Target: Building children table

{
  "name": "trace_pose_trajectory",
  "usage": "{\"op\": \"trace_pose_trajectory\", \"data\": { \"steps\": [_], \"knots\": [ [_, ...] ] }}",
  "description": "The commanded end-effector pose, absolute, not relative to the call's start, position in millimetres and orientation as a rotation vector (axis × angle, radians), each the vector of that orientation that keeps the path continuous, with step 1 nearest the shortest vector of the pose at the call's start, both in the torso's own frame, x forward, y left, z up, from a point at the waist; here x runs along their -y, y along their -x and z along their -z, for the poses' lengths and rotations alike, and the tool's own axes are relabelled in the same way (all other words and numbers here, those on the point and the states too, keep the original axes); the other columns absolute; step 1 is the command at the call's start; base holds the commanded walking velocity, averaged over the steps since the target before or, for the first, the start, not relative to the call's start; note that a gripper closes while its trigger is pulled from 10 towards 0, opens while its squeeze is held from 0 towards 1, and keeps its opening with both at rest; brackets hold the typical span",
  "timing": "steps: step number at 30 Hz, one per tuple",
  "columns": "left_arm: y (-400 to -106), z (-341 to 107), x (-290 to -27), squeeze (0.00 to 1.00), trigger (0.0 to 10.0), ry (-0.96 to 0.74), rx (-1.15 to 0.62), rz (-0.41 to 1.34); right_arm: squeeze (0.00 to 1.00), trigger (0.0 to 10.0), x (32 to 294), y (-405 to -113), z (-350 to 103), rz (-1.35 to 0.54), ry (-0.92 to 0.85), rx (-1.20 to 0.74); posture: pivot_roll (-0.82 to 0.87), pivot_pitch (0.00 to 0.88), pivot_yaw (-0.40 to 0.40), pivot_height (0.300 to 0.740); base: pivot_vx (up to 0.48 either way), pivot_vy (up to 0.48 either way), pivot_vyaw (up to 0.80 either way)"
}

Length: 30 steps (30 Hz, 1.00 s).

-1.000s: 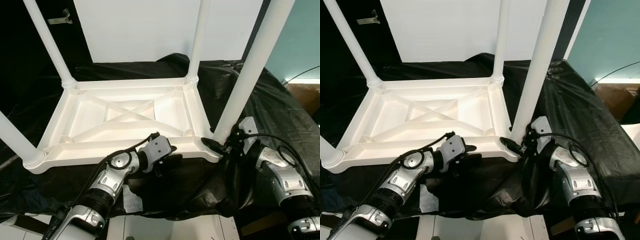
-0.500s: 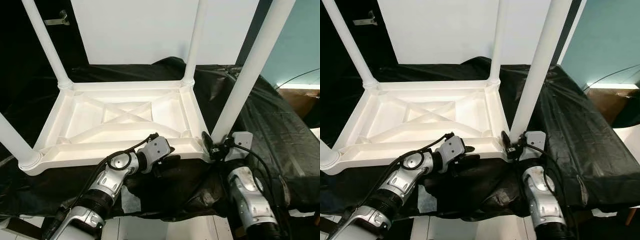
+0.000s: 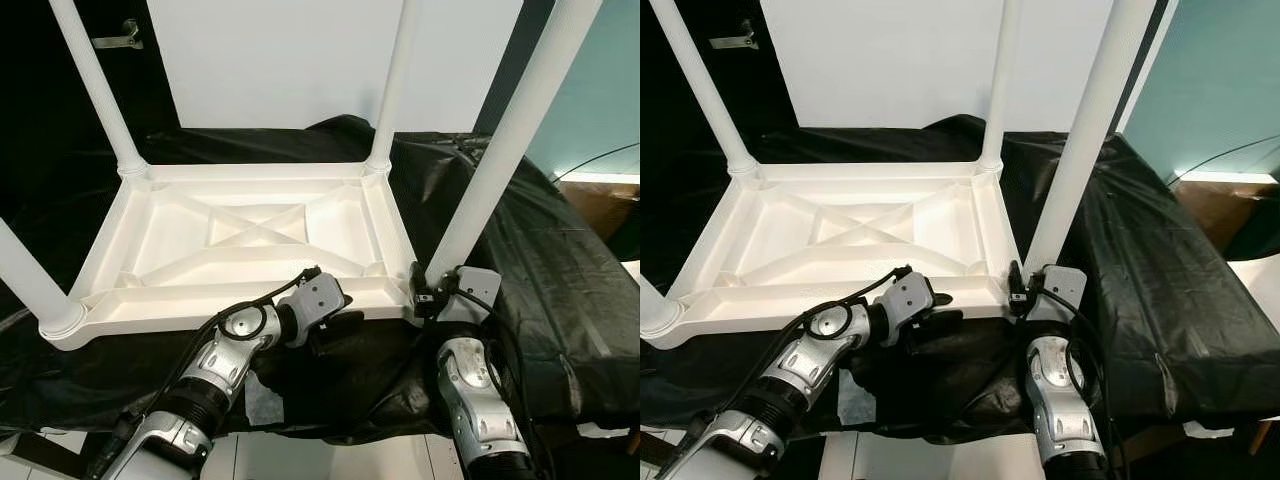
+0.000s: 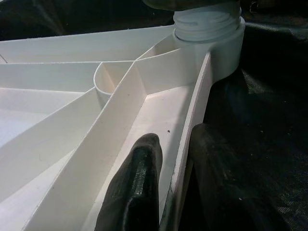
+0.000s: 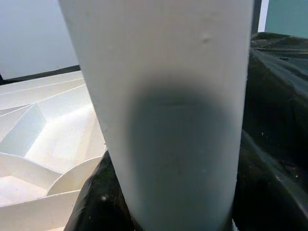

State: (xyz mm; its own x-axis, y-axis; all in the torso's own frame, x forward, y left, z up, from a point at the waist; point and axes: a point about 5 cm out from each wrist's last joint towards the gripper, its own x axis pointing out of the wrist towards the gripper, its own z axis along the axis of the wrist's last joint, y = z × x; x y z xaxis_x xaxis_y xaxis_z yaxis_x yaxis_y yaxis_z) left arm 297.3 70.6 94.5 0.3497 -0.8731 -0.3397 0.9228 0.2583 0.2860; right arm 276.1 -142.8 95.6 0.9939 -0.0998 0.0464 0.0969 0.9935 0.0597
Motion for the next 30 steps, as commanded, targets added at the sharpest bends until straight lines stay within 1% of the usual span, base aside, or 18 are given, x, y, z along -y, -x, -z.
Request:
{"op": "trace_pose_trajectory", "data": {
  "steps": [1,2,3,4,7,9,10,11,13,17,18,19,20,21,22,23,24,30],
  "knots": [
    [-284.1,-68.5,-79.4,0.0,10.0,-0.475,-0.251,1.254,0.0,4.9,170.4,-266.5,-69.6,0.243,-0.044,-0.089,0.02,0.018,-0.039,0.74,0.0,0.0,0.0],
    [-284.1,-68.5,-79.4,0.0,10.0,-0.475,-0.251,1.254,0.0,4.9,170.4,-266.5,-69.6,0.243,-0.044,-0.089,0.02,0.018,-0.039,0.74,0.0,0.0,0.0],
    [-283.9,-68.5,-78.7,0.0,10.0,-0.473,-0.25,1.254,0.79,10.0,164.4,-267.4,-71.2,0.178,-0.045,-0.082,0.02,0.018,-0.039,0.74,0.0,0.0,0.0],
    [-283.6,-68.3,-78.3,0.0,10.0,-0.472,-0.249,1.255,1.0,10.0,159.6,-268.0,-73.2,0.124,-0.039,-0.071,0.02,0.018,-0.038,0.74,0.0,0.0,0.0],
    [-283.5,-68.2,-78.0,0.0,10.0,-0.472,-0.249,1.256,1.0,10.0,156.6,-268.1,-74.7,0.092,-0.035,-0.063,0.02,0.018,-0.038,0.74,0.0,0.0,0.0],
    [-283.1,-67.7,-77.4,0.0,10.0,-0.472,-0.25,1.26,1.0,10.0,156.7,-268.9,-84.5,0.018,0.088,0.016,0.0,0.018,-0.04,0.74,0.0,0.0,0.0],
    [-283.0,-67.6,-77.0,0.0,10.0,-0.472,-0.25,1.262,0.46,10.0,157.0,-268.7,-87.1,-0.005,0.13,0.036,0.0,0.018,-0.04,0.74,0.0,0.0,0.0],
    [-283.2,-67.6,-76.3,0.0,10.0,-0.472,-0.249,1.263,0.0,10.0,157.8,-268.3,-89.1,-0.026,0.163,0.054,0.0,0.018,-0.043,0.74,0.0,0.0,0.0],
    [-283.3,-67.7,-75.8,0.0,10.0,-0.472,-0.248,1.263,0.0,10.0,158.4,-268.0,-89.8,-0.033,0.175,0.059,0.0,0.018,-0.043,0.74,0.0,0.0,0.0],
    [-283.4,-68.0,-74.6,0.0,10.0,-0.469,-0.245,1.264,0.0,10.0,159.6,-270.8,-95.7,-0.14,0.242,0.099,-0.01,0.023,-0.039,0.74,0.0,0.0,0.0],
    [-282.8,-67.0,-74.6,0.0,10.0,-0.472,-0.249,1.27,0.0,10.0,161.4,-275.4,-98.2,-0.223,0.266,0.1,-0.02,0.023,-0.033,0.74,0.0,0.0,0.0],
    [-282.8,-67.0,-74.6,0.0,10.0,-0.472,-0.249,1.27,0.0,10.0,161.4,-275.4,-98.2,-0.223,0.266,0.1,-0.02,0.023,-0.033,0.74,0.0,0.0,0.0],
    [-281.7,-66.0,-74.5,0.0,10.0,-0.475,-0.253,1.279,0.0,10.0,165.3,-281.7,-100.8,-0.324,0.291,0.087,-0.02,0.023,-0.033,0.74,0.0,0.0,0.0],
    [-281.7,-66.0,-74.5,0.0,10.0,-0.475,-0.253,1.279,0.0,10.0,165.3,-281.7,-100.8,-0.324,0.291,0.087,-0.02,0.023,-0.033,0.74,0.0,0.0,0.0],
    [-281.2,-65.5,-74.5,0.0,10.0,-0.478,-0.256,1.287,0.0,10.0,168.3,-286.2,-102.0,-0.407,0.295,0.061,-0.02,0.025,-0.029,0.74,0.0,0.0,0.0],
    [-281.2,-65.5,-74.5,0.0,10.0,-0.478,-0.256,1.287,0.0,10.0,168.3,-286.2,-102.0,-0.407,0.295,0.061,-0.02,0.025,-0.029,0.74,0.0,0.0,0.0],
    [-282.4,-67.0,-73.7,0.0,10.0,-0.48,-0.251,1.289,0.0,10.0,171.9,-288.3,-99.8,-0.493,0.305,0.023,-0.02,0.023,-0.028,0.74,0.0,0.0,0.0],
    [-285.6,-71.5,-71.3,0.0,10.0,-0.481,-0.235,1.286,0.0,10.0,180.5,-291.3,-94.4,-0.582,0.33,-0.03,-0.01,0.019,-0.028,0.74,0.0,0.0,0.0]
  ]
}}
